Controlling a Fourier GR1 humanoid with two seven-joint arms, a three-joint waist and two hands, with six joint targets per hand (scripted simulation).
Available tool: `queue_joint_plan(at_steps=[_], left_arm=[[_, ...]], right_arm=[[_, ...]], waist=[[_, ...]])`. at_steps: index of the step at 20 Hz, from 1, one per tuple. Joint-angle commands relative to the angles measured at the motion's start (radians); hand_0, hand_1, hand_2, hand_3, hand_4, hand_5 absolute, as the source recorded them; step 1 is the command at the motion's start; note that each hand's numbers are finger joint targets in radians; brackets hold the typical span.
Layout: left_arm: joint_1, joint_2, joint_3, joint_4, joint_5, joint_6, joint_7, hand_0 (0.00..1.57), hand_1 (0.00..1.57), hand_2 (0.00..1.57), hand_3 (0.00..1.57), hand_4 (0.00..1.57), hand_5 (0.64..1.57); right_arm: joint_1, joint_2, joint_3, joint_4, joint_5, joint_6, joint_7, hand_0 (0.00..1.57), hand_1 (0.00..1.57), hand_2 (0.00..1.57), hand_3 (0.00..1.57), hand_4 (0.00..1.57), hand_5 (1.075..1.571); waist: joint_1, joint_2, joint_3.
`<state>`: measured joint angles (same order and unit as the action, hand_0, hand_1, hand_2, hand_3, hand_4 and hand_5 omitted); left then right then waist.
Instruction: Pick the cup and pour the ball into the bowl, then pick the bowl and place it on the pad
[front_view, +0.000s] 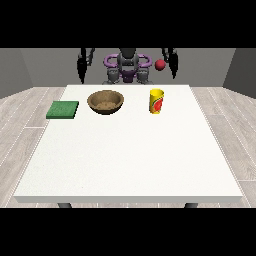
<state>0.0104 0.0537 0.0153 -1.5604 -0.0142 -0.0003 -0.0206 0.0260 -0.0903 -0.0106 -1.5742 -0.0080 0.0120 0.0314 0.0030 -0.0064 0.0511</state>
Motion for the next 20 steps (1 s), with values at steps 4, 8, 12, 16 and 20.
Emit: queue_joint_plan(at_steps=[4,8,12,16,20], left_arm=[[-0.012,0.045,0.007,-0.090,0.002,-0.013,0.074,0.00,0.00,0.00,0.00,0.00,1.524],[0.142,-0.050,-0.095,-0.176,0.195,-0.070,0.049,0.00,0.00,0.00,0.00,0.00,1.531],[0.153,-0.052,-0.255,-0.293,0.165,0.058,0.038,0.00,0.00,0.00,0.00,0.00,1.521],[0.179,0.000,-0.181,-0.344,0.150,-0.042,-0.020,0.00,0.00,0.00,0.00,0.00,1.478],[-0.006,0.006,-0.102,-0.258,0.094,0.009,-0.033,0.00,0.00,0.00,0.00,0.00,1.402]], right_arm=[[-0.011,-0.034,-0.009,-0.090,-0.007,0.004,0.073,0.00,0.00,0.00,0.00,0.00,1.568],[0.069,0.010,-0.081,-0.063,-0.117,0.012,0.012,0.00,0.00,0.00,0.00,0.00,1.570],[0.005,-0.008,-0.114,-0.081,-0.105,-0.014,-0.001,0.00,0.00,0.00,0.00,0.00,1.566],[0.002,-0.017,-0.143,-0.055,-0.139,0.035,-0.103,0.00,0.00,0.00,0.00,0.00,1.565],[-0.048,0.008,-0.073,-0.028,-0.088,0.047,-0.169,0.00,0.00,0.00,0.00,0.00,1.563]], waist=[[-0.008,-0.225,-0.0391],[0.056,-0.336,-0.0504],[0.072,-0.236,-0.0509],[0.062,-0.119,-0.0510],[0.010,-0.005,-0.0509]])
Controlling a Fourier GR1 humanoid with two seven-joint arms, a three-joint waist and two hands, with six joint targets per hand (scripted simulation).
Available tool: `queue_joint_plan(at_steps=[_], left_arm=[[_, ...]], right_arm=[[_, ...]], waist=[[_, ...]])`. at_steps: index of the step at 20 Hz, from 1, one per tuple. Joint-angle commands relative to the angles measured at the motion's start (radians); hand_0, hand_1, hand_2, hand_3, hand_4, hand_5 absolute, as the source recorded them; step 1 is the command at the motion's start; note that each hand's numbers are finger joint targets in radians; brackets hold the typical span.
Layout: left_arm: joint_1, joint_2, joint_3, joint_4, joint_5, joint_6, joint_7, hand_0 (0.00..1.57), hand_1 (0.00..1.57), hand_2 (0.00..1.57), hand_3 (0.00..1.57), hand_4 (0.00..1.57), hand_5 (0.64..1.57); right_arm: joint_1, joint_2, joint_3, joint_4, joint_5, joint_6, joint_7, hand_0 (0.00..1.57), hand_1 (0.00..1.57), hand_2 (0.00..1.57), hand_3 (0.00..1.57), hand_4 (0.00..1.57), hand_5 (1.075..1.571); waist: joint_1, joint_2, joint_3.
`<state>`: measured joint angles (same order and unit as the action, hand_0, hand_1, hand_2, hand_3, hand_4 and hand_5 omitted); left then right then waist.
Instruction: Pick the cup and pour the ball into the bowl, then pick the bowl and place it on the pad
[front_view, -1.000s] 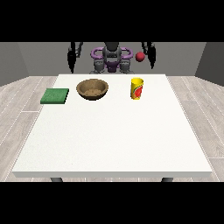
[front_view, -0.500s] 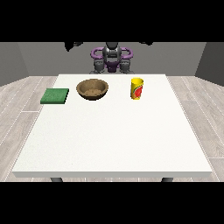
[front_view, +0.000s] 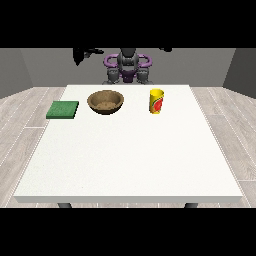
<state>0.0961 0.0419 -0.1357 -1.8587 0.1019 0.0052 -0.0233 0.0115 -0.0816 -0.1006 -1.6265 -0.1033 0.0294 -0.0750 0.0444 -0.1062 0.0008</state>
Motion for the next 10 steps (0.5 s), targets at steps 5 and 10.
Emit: queue_joint_plan(at_steps=[5,10], left_arm=[[-0.205,0.036,0.107,0.194,-0.052,-0.002,-0.159,0.00,0.00,0.00,0.00,0.00,1.317],[-0.302,0.128,0.235,0.322,-0.018,-0.049,-0.230,0.00,0.00,0.00,0.00,0.00,1.255]], right_arm=[[-0.192,-0.014,-0.006,0.074,0.001,0.009,-0.048,0.00,0.00,0.00,0.00,0.00,1.564],[-0.208,-0.055,-0.052,0.173,-0.003,0.063,-0.197,0.00,0.00,0.00,0.00,0.00,1.560]], waist=[[-0.041,0.244,-0.0011],[-0.056,0.322,-0.0009]])
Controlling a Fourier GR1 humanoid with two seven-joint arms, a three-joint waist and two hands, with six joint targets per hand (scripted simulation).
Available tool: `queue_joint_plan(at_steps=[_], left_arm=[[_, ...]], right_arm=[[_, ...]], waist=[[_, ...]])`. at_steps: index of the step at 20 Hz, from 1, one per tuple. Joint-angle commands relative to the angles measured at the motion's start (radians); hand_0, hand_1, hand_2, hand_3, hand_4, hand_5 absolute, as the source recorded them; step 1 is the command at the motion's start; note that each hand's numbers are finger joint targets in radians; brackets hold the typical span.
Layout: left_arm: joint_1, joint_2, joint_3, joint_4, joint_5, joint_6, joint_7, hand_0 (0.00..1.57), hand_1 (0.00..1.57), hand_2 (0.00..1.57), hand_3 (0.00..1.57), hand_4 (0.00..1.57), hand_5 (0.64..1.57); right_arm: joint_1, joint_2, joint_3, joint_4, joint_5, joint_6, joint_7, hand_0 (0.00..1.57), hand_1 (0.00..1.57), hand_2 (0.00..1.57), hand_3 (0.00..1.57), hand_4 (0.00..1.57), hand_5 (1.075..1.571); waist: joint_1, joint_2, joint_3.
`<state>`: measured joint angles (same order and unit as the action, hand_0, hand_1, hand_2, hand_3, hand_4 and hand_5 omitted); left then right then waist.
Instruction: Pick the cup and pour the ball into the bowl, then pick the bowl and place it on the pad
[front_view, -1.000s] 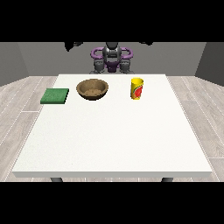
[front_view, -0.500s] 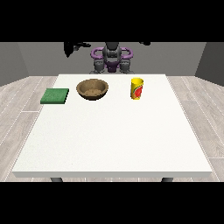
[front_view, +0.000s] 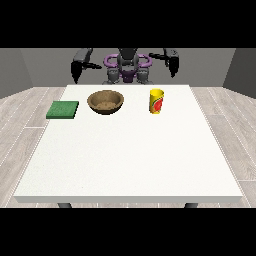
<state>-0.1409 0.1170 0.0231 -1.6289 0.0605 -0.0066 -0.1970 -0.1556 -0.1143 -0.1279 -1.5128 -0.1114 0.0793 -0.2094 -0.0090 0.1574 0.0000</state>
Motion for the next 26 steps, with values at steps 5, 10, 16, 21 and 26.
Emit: queue_joint_plan(at_steps=[5,10,16,21,26], left_arm=[[-0.179,0.052,0.091,0.240,-0.026,0.000,-0.074,0.00,0.00,0.00,0.00,0.00,1.250],[-0.153,-0.025,0.073,0.429,-0.086,0.057,-0.289,0.00,0.00,0.00,0.00,0.00,1.236],[-0.255,-0.016,0.139,0.582,-0.073,0.096,-0.369,0.00,0.00,0.00,0.00,0.00,1.249],[-0.297,-0.059,0.154,0.738,-0.086,0.142,-0.523,0.00,0.00,0.00,0.00,0.00,1.267],[-0.377,0.044,0.208,0.851,-0.044,0.047,-0.548,0.00,0.00,0.00,0.00,0.00,1.219]], right_arm=[[-0.118,-0.066,-0.064,0.165,-0.008,0.040,-0.089,0.00,0.00,0.00,0.00,0.00,1.561],[-0.121,-0.096,-0.089,0.164,-0.061,0.081,-0.039,0.00,0.00,0.00,0.00,0.00,1.562],[-0.118,-0.110,-0.114,0.264,-0.082,0.149,-0.162,0.00,0.00,0.00,0.00,0.00,1.563],[-0.165,-0.144,-0.120,0.242,-0.078,0.141,-0.132,0.00,0.00,0.00,0.00,0.00,1.558],[-0.192,-0.189,-0.155,0.322,-0.101,0.195,-0.182,0.00,0.00,0.00,0.00,0.00,1.559]], waist=[[-0.030,0.047,0.0000],[-0.062,0.030,-0.0003],[-0.085,0.078,-0.0002],[-0.114,0.125,-0.0007],[-0.097,0.139,-0.0006]])
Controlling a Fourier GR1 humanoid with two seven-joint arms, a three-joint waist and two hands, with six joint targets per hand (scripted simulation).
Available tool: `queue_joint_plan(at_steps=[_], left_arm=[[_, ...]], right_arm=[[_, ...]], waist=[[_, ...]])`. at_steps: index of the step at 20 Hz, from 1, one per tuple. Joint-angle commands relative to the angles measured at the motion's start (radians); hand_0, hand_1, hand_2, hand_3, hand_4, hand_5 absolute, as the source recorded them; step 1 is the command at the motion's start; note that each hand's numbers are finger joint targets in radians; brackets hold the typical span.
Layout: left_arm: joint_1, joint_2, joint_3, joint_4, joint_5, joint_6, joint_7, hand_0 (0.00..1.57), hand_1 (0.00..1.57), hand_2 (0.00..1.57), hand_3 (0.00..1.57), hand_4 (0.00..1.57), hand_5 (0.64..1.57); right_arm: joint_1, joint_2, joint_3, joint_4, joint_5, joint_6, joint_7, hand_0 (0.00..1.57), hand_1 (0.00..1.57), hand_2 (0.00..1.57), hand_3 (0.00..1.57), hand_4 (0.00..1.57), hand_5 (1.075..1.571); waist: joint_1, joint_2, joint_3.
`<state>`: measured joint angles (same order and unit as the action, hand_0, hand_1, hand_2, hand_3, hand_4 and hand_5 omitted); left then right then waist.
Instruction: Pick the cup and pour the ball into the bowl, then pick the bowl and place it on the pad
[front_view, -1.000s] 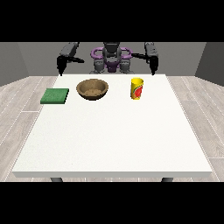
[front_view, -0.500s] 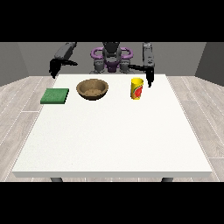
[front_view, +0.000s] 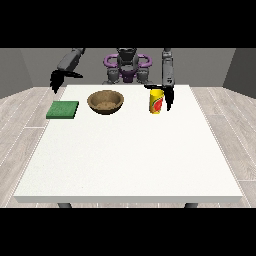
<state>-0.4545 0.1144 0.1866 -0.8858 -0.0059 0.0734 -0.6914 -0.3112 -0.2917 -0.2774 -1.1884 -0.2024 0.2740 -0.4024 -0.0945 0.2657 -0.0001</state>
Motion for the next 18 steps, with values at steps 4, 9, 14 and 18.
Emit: queue_joint_plan(at_steps=[4,9,14,18], left_arm=[[-0.026,0.066,-0.009,0.084,-0.155,0.238,-0.057,1.29,1.29,1.57,1.57,0.79,1.524],[-0.043,0.012,-0.007,0.166,-0.200,0.378,-0.112,1.32,1.32,1.57,1.57,0.85,1.508],[-0.093,0.026,-0.003,0.213,-0.217,0.420,-0.073,1.35,1.35,1.57,1.57,0.90,1.507],[-0.068,-0.033,-0.174,0.108,-0.382,0.493,0.149,1.35,1.35,1.57,1.57,0.99,1.532]], right_arm=[[-0.033,-0.013,0.000,0.008,-0.018,0.032,-0.005,0.00,0.00,0.00,0.00,0.00,1.562],[-0.058,-0.076,-0.043,0.015,-0.056,0.080,-0.010,0.00,0.00,0.00,0.00,0.00,1.558],[-0.016,-0.107,-0.067,0.062,-0.067,0.116,-0.018,0.00,0.00,0.00,0.00,0.00,1.555],[-0.007,-0.145,-0.103,0.260,-0.056,0.124,-0.006,0.00,0.00,0.00,0.00,0.00,1.556]], waist=[[-0.052,0.042,0.0014],[-0.093,0.086,-0.0003],[-0.086,0.030,0.0000],[0.006,-0.162,0.0028]])
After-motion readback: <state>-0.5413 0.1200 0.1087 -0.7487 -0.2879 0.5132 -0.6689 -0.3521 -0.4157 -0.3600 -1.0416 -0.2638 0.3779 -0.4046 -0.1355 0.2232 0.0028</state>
